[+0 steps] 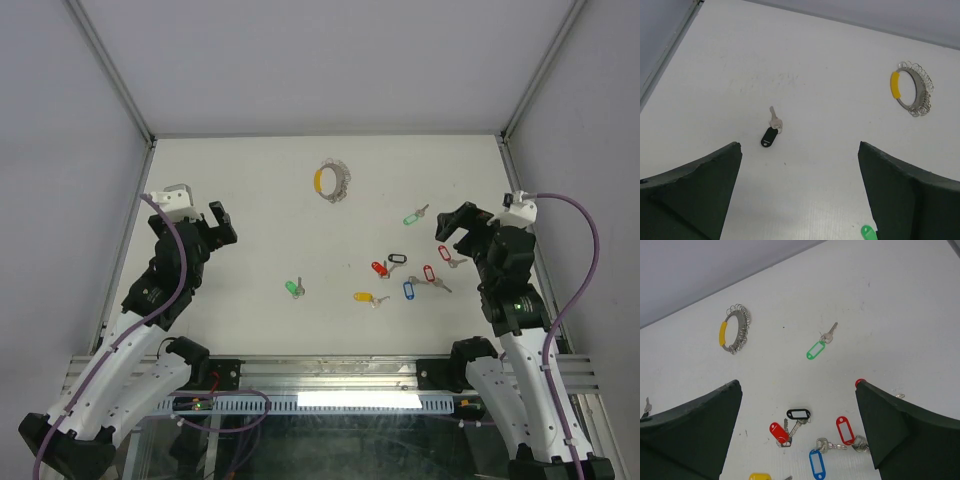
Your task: Put the keys on the keyring
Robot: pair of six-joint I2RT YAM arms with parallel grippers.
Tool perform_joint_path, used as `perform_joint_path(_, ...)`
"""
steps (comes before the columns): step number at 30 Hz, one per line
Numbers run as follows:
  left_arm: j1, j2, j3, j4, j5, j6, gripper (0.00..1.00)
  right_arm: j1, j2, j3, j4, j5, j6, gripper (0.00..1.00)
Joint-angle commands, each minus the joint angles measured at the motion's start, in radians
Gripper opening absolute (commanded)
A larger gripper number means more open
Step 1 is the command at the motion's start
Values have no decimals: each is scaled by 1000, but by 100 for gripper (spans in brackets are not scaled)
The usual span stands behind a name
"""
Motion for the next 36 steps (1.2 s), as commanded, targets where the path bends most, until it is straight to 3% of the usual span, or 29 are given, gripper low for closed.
perform_joint_path(1,11,-3,41,29,-16,-4,99,-5,-24,3,54,11,-1,100)
perform_joint_path(18,11,96,113,-54,1,-2,99,-4,128,125,-64,-63,94,100)
perform_joint_path(36,12,322,201,-42,139,114,99,3,521,369,-175,-179,-53,96)
